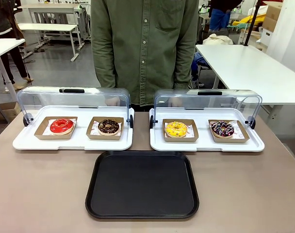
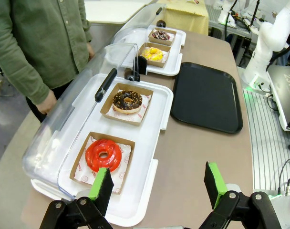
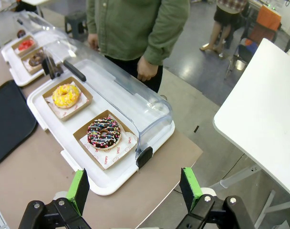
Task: Move the third donut from the left to the tray.
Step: Pick up the Paper togo box containing the Donut indicated by the person and place it on the Handle tray.
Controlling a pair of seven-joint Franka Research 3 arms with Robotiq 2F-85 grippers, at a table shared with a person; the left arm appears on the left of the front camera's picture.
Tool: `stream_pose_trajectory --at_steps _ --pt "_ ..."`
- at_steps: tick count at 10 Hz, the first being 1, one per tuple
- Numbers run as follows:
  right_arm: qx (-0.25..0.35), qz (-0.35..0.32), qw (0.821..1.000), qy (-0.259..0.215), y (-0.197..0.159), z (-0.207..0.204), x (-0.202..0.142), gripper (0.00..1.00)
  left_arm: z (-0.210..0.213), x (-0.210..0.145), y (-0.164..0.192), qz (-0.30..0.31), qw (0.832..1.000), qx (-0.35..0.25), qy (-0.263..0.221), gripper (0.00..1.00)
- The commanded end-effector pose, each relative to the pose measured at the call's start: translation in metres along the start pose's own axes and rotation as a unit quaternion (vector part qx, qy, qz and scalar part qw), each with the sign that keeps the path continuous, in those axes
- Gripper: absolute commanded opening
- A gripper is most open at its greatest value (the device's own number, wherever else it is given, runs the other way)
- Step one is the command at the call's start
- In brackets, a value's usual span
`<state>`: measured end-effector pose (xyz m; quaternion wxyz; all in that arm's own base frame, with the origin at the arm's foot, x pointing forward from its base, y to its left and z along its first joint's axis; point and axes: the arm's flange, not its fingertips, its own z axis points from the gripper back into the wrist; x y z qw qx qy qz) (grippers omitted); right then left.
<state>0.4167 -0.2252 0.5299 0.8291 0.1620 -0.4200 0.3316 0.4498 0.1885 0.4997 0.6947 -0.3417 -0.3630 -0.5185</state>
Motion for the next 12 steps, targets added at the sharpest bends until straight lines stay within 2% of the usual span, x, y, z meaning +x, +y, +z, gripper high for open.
stream_pose_trajectory --at_steps 1,12 --pt "0.000 0.011 1.000 -0.016 -0.0017 -0.0015 -0.0003 1.00 0.0006 0.0005 -0.0003 -0.001 1.000 0.000 0.000 1.00" --pt "0.000 0.011 1.000 -0.016 -0.0017 -0.0015 -0.0003 1.00 0.0006 0.0005 -0.0003 -0.001 1.000 0.000 0.000 1.00"
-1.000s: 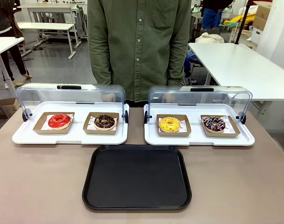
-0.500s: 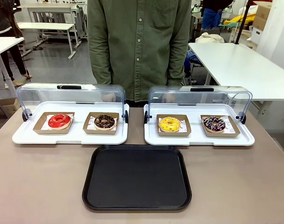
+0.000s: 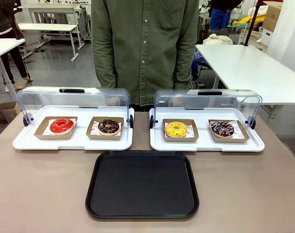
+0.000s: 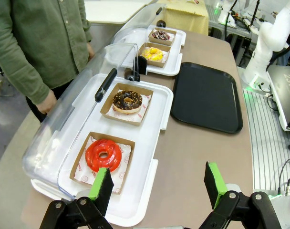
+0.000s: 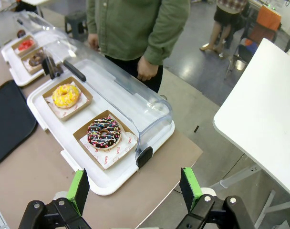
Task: Move the third donut from the left to the tray.
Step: Pick up the Paper togo box containing the Donut indicated by the person and place it on the Handle tray.
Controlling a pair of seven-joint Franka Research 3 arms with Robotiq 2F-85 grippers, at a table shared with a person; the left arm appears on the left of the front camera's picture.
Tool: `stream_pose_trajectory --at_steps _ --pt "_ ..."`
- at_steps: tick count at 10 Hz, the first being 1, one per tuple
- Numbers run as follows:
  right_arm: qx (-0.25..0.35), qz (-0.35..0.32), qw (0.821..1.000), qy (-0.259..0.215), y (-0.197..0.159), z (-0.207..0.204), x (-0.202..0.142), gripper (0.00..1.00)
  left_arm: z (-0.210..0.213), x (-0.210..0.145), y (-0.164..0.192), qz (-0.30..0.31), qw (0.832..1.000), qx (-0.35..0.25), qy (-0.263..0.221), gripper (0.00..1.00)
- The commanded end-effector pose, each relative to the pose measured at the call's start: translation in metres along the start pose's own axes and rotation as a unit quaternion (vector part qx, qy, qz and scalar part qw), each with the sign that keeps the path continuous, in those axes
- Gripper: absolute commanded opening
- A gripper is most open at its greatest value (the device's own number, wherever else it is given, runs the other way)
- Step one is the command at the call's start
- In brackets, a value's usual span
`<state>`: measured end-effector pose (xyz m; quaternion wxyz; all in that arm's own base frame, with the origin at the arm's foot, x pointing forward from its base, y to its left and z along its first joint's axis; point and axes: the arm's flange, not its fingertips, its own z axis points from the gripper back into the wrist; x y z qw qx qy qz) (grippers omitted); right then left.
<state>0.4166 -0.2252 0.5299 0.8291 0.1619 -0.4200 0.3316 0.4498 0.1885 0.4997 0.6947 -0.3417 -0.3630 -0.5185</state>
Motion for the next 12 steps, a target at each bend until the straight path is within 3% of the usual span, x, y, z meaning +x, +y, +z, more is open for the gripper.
stream_pose_trajectory --at_steps 1,12 --pt "0.000 0.011 1.000 -0.016 -0.0016 -0.0016 -0.0002 1.00 0.0006 0.0005 -0.0003 -0.001 1.000 0.000 0.000 1.00" --pt "0.000 0.011 1.000 -0.016 -0.0016 -0.0016 -0.0002 1.00 0.0006 0.0005 -0.0003 -0.001 1.000 0.000 0.000 1.00"
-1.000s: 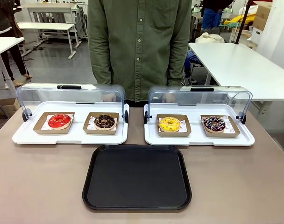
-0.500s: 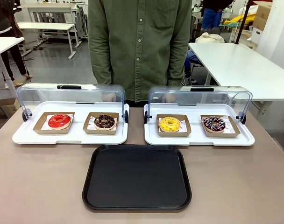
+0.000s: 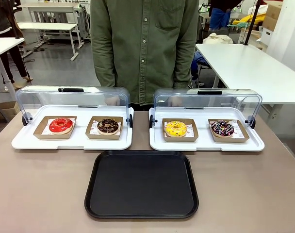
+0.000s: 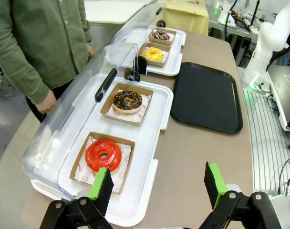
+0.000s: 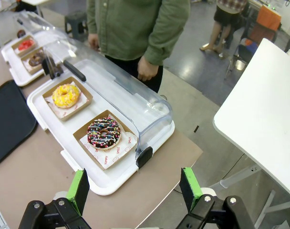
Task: Move the third donut from the left to the tray.
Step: Pick up the Paper togo box containing the Donut indicated by the person and place it on the Handle tray.
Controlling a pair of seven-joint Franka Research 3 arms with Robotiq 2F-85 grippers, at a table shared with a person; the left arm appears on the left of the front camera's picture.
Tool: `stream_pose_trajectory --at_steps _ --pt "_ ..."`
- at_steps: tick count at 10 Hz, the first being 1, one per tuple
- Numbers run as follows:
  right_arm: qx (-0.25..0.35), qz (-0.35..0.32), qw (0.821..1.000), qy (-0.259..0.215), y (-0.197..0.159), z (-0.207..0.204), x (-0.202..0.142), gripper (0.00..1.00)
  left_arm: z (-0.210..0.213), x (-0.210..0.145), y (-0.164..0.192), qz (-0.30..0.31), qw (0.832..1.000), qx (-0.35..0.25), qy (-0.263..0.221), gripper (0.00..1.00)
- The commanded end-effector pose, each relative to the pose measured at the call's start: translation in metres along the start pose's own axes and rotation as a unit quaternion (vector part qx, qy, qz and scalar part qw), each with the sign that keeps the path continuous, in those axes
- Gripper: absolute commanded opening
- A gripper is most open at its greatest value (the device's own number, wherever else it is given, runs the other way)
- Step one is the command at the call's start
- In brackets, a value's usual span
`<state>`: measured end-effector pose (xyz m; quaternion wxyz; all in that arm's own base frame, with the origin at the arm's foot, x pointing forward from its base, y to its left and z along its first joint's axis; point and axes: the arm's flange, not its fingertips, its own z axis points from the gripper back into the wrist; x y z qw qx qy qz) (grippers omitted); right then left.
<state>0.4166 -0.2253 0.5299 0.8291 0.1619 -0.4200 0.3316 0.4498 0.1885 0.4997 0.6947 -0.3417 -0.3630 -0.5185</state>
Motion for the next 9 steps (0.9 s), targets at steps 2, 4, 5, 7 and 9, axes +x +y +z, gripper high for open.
stream_pose_trajectory --at_steps 2,4,5,7,9 --pt "0.000 0.011 1.000 -0.016 -0.0016 -0.0016 -0.0002 1.00 0.0005 0.0005 -0.0003 -0.001 1.000 0.000 0.000 1.00" --pt "0.000 0.011 1.000 -0.016 -0.0016 -0.0016 -0.0002 1.00 0.0005 0.0005 -0.0003 -0.001 1.000 0.000 0.000 1.00" --pt "0.000 0.011 1.000 -0.016 -0.0016 -0.0016 -0.0002 1.00 0.0005 0.0005 -0.0003 -0.001 1.000 0.000 0.000 1.00" --pt "0.000 0.011 1.000 -0.016 -0.0016 -0.0016 -0.0002 1.00 0.0005 0.0005 -0.0003 -0.001 1.000 0.000 0.000 1.00" --pt "0.000 0.011 1.000 -0.016 -0.0016 -0.0016 -0.0002 1.00 0.0005 0.0005 -0.0003 -0.001 1.000 0.000 0.000 1.00"
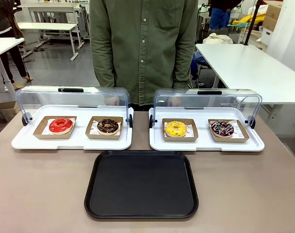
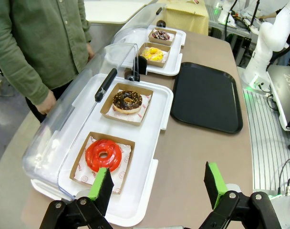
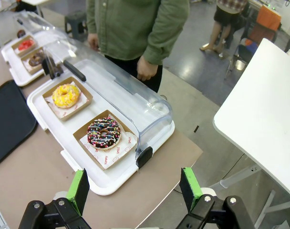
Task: Move the third donut from the left to the tray.
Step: Pick up the Paper togo box containing the Donut indicated by the person and place it on the Handle tray.
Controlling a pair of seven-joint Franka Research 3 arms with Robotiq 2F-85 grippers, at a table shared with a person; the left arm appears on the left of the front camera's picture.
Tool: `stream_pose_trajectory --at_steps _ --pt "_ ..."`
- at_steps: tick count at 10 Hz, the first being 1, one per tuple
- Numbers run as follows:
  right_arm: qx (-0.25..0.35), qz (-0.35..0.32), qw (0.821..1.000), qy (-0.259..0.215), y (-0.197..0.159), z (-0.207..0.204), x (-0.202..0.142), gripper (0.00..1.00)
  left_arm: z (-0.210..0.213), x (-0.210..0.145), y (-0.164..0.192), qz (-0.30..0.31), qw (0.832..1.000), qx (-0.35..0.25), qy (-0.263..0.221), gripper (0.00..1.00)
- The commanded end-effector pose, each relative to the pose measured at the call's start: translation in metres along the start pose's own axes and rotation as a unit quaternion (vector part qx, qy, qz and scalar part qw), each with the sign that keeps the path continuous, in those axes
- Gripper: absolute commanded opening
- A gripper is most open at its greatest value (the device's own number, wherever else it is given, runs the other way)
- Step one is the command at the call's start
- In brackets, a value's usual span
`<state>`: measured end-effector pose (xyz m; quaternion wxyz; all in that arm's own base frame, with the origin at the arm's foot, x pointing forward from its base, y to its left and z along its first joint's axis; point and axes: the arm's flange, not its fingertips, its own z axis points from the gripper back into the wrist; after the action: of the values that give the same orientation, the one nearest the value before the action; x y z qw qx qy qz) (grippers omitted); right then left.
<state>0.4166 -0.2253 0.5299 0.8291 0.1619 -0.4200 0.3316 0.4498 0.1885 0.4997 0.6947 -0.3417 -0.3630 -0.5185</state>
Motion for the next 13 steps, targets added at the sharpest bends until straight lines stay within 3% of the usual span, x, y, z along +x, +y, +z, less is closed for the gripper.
stream_pose_trajectory --at_steps 1,13 --pt "0.000 0.011 1.000 -0.016 -0.0016 -0.0016 -0.0002 1.00 0.0005 0.0005 -0.0003 -0.001 1.000 0.000 0.000 1.00" --pt "0.000 0.011 1.000 -0.016 -0.0016 -0.0016 -0.0002 1.00 0.0005 0.0005 -0.0003 -0.001 1.000 0.000 0.000 1.00"
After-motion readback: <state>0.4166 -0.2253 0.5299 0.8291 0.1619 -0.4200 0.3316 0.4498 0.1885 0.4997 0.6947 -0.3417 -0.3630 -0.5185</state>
